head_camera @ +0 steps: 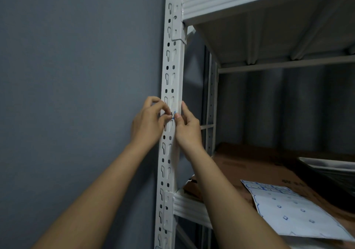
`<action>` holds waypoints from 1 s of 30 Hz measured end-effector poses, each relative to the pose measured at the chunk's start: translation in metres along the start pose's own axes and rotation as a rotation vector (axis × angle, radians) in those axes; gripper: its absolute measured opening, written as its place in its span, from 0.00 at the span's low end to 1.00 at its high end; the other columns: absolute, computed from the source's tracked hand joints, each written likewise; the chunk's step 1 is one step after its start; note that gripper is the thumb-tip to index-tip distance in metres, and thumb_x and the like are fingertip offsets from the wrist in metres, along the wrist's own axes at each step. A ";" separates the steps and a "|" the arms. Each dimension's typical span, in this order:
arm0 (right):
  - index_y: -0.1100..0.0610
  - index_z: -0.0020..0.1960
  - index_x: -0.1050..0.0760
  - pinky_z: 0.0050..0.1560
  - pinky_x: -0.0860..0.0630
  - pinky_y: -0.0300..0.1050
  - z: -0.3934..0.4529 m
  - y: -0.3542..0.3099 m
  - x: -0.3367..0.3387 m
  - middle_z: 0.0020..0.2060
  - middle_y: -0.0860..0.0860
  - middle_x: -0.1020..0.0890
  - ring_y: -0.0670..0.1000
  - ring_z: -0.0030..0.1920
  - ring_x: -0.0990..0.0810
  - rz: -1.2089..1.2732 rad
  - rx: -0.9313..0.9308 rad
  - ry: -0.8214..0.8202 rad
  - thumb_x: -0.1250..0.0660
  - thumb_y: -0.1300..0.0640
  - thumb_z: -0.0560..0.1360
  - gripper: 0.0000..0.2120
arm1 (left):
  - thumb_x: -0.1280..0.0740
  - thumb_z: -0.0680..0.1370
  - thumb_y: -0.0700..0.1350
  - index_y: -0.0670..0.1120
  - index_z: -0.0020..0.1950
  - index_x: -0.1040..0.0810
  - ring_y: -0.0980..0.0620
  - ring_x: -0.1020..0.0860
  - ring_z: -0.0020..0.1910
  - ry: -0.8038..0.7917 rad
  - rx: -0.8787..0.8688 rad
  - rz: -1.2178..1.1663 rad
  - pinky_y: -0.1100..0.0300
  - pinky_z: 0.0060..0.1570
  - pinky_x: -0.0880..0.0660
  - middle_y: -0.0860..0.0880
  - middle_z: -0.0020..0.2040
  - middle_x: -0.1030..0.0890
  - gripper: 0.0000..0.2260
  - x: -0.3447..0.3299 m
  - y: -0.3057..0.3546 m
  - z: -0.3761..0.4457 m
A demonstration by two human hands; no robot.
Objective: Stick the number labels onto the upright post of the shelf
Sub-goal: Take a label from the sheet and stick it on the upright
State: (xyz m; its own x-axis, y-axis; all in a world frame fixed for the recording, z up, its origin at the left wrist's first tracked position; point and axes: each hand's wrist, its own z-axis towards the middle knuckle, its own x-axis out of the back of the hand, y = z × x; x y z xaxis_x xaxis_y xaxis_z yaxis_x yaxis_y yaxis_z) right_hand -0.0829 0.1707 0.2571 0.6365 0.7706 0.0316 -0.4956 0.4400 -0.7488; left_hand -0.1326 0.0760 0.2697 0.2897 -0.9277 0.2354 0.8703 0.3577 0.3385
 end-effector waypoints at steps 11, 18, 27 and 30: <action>0.47 0.75 0.37 0.65 0.30 0.46 -0.003 -0.002 -0.001 0.67 0.48 0.25 0.51 0.67 0.26 -0.052 0.017 0.019 0.41 0.54 0.82 0.22 | 0.31 0.75 0.46 0.51 0.46 0.20 0.55 0.21 0.45 0.138 0.039 -0.088 0.54 0.44 0.24 0.58 0.50 0.24 0.02 -0.010 0.002 -0.016; 0.46 0.75 0.38 0.65 0.29 0.50 -0.004 -0.001 -0.001 0.67 0.50 0.24 0.53 0.66 0.25 -0.105 0.035 0.038 0.42 0.53 0.82 0.22 | 0.31 0.75 0.48 0.53 0.46 0.22 0.55 0.21 0.46 0.066 0.037 -0.025 0.56 0.44 0.26 0.59 0.50 0.25 0.01 -0.004 0.002 -0.010; 0.45 0.75 0.38 0.64 0.28 0.51 -0.005 -0.002 -0.002 0.66 0.49 0.24 0.53 0.65 0.25 -0.115 0.018 0.044 0.42 0.52 0.82 0.22 | 0.29 0.73 0.46 0.52 0.41 0.23 0.57 0.22 0.46 -0.005 0.025 -0.003 0.57 0.44 0.27 0.58 0.47 0.26 0.04 0.002 0.002 -0.002; 0.47 0.75 0.37 0.65 0.30 0.48 -0.004 -0.001 0.000 0.68 0.49 0.25 0.52 0.67 0.27 -0.067 0.023 0.034 0.41 0.54 0.82 0.22 | 0.28 0.72 0.43 0.58 0.38 0.26 0.60 0.21 0.47 0.092 0.102 -0.219 0.54 0.49 0.24 0.58 0.47 0.25 0.11 -0.005 0.003 -0.010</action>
State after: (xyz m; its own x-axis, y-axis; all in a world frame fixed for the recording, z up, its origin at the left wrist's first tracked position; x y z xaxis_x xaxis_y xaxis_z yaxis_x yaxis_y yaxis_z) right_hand -0.0807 0.1685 0.2552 0.6879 0.7235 0.0583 -0.4649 0.5009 -0.7300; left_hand -0.1268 0.0803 0.2602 0.1375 -0.9884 0.0644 0.8728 0.1517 0.4640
